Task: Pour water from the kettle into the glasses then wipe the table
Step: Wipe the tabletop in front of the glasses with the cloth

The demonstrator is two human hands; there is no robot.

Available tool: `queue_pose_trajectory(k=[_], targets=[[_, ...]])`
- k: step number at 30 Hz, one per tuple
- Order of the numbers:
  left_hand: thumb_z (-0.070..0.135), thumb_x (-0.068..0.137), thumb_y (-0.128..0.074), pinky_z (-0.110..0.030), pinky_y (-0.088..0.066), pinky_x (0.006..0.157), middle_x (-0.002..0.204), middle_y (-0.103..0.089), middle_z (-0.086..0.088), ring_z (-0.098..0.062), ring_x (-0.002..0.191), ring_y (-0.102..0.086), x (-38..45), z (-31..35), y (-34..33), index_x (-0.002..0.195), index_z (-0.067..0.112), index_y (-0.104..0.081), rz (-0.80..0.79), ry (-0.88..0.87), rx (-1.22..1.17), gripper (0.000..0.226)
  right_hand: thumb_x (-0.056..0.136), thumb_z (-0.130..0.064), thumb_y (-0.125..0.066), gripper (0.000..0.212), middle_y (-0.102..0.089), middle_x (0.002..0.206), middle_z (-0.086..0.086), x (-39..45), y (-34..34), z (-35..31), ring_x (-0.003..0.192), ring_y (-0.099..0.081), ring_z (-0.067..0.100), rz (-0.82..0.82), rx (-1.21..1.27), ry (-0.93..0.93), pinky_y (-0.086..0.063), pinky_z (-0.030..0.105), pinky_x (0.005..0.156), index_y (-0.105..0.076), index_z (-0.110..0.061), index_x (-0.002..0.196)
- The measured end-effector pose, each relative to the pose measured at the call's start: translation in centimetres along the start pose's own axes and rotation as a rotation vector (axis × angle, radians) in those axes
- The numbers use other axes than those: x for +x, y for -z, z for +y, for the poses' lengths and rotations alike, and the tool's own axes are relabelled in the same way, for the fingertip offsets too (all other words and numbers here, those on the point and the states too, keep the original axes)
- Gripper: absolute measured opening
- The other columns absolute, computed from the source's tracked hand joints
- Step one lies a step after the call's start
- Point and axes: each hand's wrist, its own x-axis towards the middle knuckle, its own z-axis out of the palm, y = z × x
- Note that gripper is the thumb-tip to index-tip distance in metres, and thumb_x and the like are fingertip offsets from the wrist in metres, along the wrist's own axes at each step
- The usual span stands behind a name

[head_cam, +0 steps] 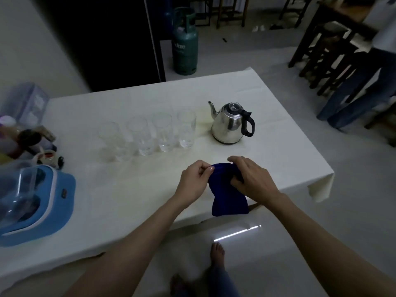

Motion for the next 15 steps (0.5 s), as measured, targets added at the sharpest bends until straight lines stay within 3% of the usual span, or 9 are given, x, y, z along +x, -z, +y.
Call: queue_pose_trajectory(k=[2,4,7,10,13,15], targets=[[0.028,0.098,-0.054,-0.012,-0.048,0.069,0.088,-0.070,0.004,-0.010,0.083,-0.065,1.5,-0.9,-1.2,0.094,0.017,-0.064,0.012,0.012,0.110,0.015,0.095,-0.013,-0.057,0.036,-0.062,0.125,0.005,0.8,-1.1,1.8,0.106,-0.059,0.023,-0.066,-0.035,0.017,-0.058,0.039,0.072,-0.054,-0.016,0.130],[0.024,0.099,-0.054,-0.010,-0.043,0.060,0.084,-0.068,0.002,-0.012,0.077,-0.063,2.9,-1.5,-2.7,0.092,0.015,-0.062,0.028,0.003,0.166,0.014,0.094,-0.006,-0.058,0.033,-0.064,0.124,0.008,1.7,-2.5,3.5,0.102,-0.063,0.027,-0.096,-0.084,0.063,-0.059,0.041,0.068,-0.058,-0.014,0.126],[0.019,0.100,-0.052,-0.012,-0.041,0.058,0.079,-0.064,0.002,-0.013,0.072,-0.059,5.6,-2.3,-4.5,0.091,0.012,-0.060,0.100,0.038,0.198,0.014,0.081,0.000,-0.075,0.044,-0.070,0.113,0.008,3.3,-4.2,5.9,0.089,-0.068,0.031,-0.099,-0.147,0.089,-0.058,0.040,0.054,-0.061,-0.014,0.121],[0.018,0.100,-0.050,-0.021,-0.041,0.061,0.081,-0.065,-0.001,-0.018,0.074,-0.059,8.4,-3.4,-5.2,0.090,0.009,-0.060,0.155,0.026,0.317,0.017,0.064,0.004,-0.086,0.055,-0.075,0.105,0.009,5.2,-5.6,7.5,0.078,-0.071,0.032,-0.094,-0.154,0.122,-0.057,0.038,0.050,-0.067,-0.010,0.114],[0.016,0.101,-0.046,-0.025,-0.044,0.074,0.095,-0.067,-0.007,-0.023,0.088,-0.062,9.7,-4.6,-5.5,0.099,0.009,-0.063,0.101,0.003,0.413,0.019,0.061,0.006,-0.087,0.057,-0.074,0.112,0.014,6.1,-7.6,8.5,0.088,-0.072,0.035,-0.132,-0.143,0.117,-0.062,0.043,0.066,-0.070,-0.006,0.113],[0.015,0.102,-0.042,-0.025,-0.040,0.101,0.129,-0.060,-0.014,-0.028,0.120,-0.056,9.4,-5.6,-6.1,0.128,0.005,-0.057,0.067,-0.039,0.578,0.031,0.072,0.003,-0.076,0.054,-0.064,0.133,0.019,6.0,-9.2,9.2,0.114,-0.065,0.042,-0.134,-0.187,0.126,-0.057,0.050,0.093,-0.067,-0.003,0.125]])
